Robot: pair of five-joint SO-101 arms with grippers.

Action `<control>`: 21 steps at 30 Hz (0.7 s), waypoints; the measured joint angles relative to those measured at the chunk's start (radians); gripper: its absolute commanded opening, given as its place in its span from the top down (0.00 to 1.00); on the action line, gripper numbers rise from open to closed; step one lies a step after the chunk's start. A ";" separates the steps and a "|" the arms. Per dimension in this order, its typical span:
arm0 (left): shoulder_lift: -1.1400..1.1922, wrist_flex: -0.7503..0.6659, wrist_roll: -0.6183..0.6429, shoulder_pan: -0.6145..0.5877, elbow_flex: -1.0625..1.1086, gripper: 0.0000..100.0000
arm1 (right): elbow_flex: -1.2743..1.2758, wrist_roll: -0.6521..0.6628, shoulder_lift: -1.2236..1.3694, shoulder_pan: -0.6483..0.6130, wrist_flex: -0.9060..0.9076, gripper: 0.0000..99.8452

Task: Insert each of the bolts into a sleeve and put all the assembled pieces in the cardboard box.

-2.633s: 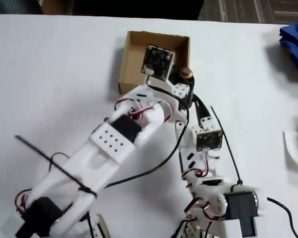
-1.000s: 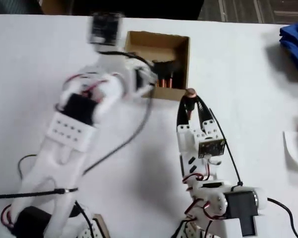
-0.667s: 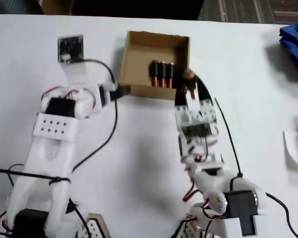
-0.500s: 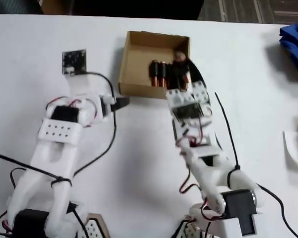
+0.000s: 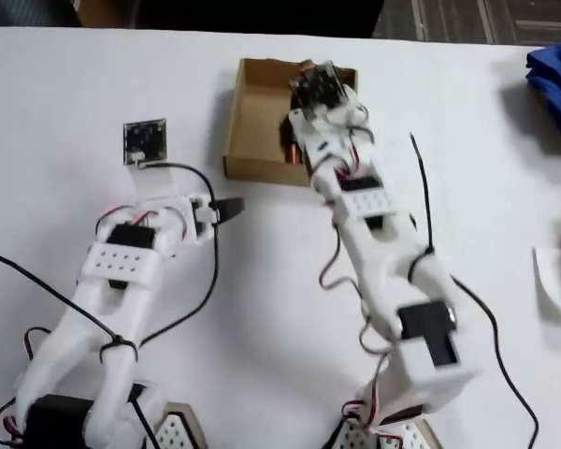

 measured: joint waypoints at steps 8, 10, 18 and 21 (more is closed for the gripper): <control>0.000 -0.003 0.000 0.000 0.002 0.60 | -0.368 -0.206 0.221 -0.021 0.239 0.98; 0.000 -0.005 0.000 0.000 0.002 0.60 | -0.453 -0.344 0.256 -0.020 0.315 0.98; 0.000 -0.005 0.000 0.000 0.002 0.60 | -0.712 -0.657 0.422 -0.017 0.669 0.98; 0.000 -0.005 0.000 0.000 0.002 0.60 | -0.776 -0.671 0.474 -0.021 0.750 0.98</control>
